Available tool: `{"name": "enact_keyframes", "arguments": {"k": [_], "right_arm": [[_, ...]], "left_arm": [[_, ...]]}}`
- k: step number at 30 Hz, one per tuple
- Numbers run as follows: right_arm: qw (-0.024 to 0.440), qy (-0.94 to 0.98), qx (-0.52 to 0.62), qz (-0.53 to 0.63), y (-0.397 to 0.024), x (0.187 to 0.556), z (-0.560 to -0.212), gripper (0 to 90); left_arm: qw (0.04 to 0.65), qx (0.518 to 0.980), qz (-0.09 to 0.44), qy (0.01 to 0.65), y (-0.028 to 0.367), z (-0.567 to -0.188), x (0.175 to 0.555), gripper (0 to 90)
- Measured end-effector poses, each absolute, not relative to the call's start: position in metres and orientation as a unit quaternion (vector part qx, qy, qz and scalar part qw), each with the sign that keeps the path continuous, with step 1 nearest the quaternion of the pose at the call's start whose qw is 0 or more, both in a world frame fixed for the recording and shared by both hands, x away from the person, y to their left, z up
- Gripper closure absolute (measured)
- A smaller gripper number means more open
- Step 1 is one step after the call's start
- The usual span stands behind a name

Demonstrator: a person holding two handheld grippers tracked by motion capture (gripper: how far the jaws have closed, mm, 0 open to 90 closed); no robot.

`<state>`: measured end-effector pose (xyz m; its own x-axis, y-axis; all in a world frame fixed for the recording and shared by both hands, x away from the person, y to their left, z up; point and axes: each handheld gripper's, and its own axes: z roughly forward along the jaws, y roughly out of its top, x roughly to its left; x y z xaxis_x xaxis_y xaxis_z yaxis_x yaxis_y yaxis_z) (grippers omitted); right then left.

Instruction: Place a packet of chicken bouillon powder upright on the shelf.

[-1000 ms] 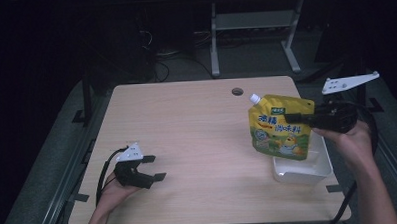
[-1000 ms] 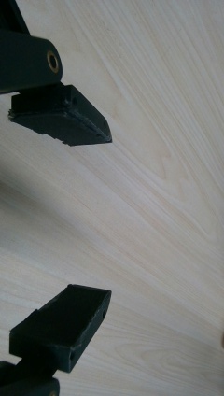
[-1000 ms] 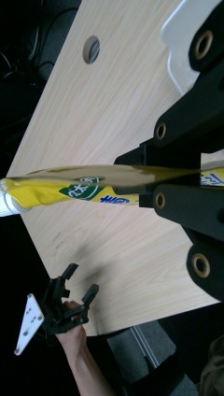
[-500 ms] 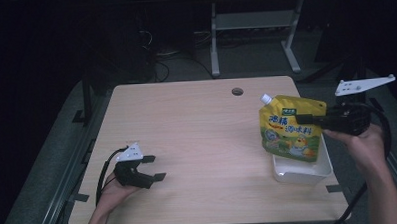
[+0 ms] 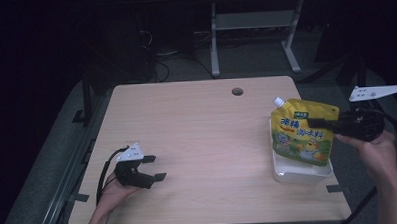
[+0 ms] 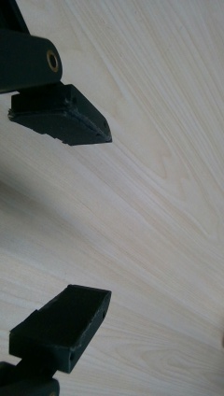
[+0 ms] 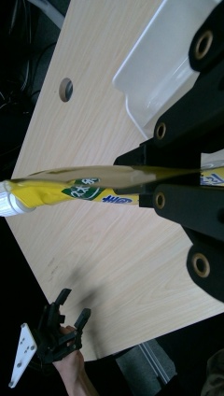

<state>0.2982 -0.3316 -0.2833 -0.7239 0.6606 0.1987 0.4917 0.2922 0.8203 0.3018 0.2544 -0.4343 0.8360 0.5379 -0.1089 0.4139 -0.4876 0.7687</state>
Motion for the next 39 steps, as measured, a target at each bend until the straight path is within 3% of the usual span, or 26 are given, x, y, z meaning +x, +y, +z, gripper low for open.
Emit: {"name": "enact_keyframes", "arguments": {"k": [39], "right_arm": [[0.077, 0.783, 0.390, 0.479, -0.343, 0.300, -0.330, 89.8]], "left_arm": [[0.424, 0.858, 0.078, 0.279, 0.255, -0.434, 0.301, 20.1]]}}
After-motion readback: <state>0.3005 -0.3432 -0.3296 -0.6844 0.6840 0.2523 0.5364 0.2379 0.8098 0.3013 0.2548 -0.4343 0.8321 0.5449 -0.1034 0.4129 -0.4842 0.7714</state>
